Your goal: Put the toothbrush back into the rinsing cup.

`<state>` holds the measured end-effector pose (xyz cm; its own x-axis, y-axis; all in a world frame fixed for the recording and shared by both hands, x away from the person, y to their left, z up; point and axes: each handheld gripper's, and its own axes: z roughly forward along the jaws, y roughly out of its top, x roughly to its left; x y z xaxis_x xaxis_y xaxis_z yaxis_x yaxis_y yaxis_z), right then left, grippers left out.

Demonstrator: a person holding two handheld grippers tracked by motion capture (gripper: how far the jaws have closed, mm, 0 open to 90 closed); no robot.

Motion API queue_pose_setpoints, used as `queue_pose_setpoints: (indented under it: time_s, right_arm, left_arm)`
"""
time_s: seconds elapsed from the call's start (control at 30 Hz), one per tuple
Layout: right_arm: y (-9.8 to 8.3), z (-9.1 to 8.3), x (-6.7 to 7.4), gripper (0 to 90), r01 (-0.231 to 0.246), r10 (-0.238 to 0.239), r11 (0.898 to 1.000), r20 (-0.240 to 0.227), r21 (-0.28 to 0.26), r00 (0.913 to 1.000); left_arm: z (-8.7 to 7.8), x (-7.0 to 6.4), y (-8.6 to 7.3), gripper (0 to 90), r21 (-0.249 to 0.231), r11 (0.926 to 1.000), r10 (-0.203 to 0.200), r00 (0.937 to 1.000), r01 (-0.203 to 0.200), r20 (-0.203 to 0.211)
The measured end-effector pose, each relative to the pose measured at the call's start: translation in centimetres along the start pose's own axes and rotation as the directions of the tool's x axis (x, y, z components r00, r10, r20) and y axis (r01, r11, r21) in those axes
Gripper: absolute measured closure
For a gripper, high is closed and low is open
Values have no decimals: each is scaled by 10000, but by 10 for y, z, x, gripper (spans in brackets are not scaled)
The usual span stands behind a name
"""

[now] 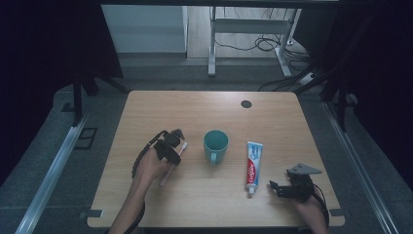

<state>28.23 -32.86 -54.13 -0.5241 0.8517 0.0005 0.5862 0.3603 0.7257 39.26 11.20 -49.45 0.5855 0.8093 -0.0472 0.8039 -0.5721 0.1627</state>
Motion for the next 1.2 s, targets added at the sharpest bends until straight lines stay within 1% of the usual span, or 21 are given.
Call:
queue_pose_setpoints:
  time_s: [0.03, 0.1, 0.23, 0.3, 0.37, 0.43, 0.57, 0.6, 0.63, 0.67, 0.7, 0.9, 1.07, 1.17, 1.2]
  right_arm:
    - [0, 0, 0, 128, 0, 0, 10000, 0, 0, 10000]
    - [0, 0, 0, 128, 0, 0, 10000, 2, 1, 10000]
    - [0, 0, 0, 128, 0, 0, 10000, 1, 0, 10000]
    - [0, 0, 0, 129, -1, 1, 10000, 0, 2, 10000]
    - [0, 0, 0, 128, -3, 3, 10000, 0, 1, 10000]
    - [0, 0, 0, 128, -4, 4, 10000, -1, 1, 10000]
    - [0, 0, 0, 128, -6, 6, 10000, -1, 5, 10000]
    - [0, 0, 0, 128, -6, 6, 10000, -1, 5, 10000]
    - [0, 0, 0, 128, -6, 6, 10000, -2, 5, 10000]
    - [0, 0, 0, 128, -6, 6, 10000, -2, 5, 10000]
    - [0, 0, 0, 128, -8, 8, 10000, -2, 4, 10000]
    - [0, 0, 0, 128, -7, 7, 10000, -1, 3, 10000]
    - [0, 0, 0, 128, -9, 9, 10000, -1, 2, 10000]
    - [0, 0, 0, 129, -9, 9, 10000, -2, 2, 10000]
    - [0, 0, 0, 129, -9, 9, 10000, -2, 2, 10000]
  left_arm:
    - [0, 0, 0, 560, 0, 10000, 0, 10000, 0, 0]
    - [3, 0, 4, 563, 308, 9995, -55, 10000, 56, -30]
    - [5, 1, 8, 579, 472, 9988, -119, 9999, 124, -92]
    - [6, 1, 10, 609, 523, 9985, -126, 9998, 132, -120]
    - [8, -1, 13, 626, 693, 9975, -121, 9998, 132, -170]
    - [8, -1, 14, 635, 738, 9972, -102, 9998, 115, -190]
    - [9, -2, 17, 702, 913, 9957, -161, 9996, 180, -222]
    - [8, -2, 18, 702, 967, 9951, -188, 9996, 206, -192]
    - [9, -2, 18, 737, 994, 9948, -225, 9996, 239, -160]
    - [9, -3, 18, 737, 1018, 9944, -252, 9996, 264, -135]
    - [9, -3, 19, 761, 1052, 9939, -315, 9994, 326, -118]
    - [8, -2, 19, 784, 1040, 9940, -330, 9993, 349, -197]
    - [7, 0, 17, 786, 904, 9953, -334, 9994, 340, -83]
    - [3, 0, 16, 787, 765, 9968, -256, 9996, 247, 112]
    - [3, 0, 16, 787, 765, 9968, -256, 9996, 247, 112]
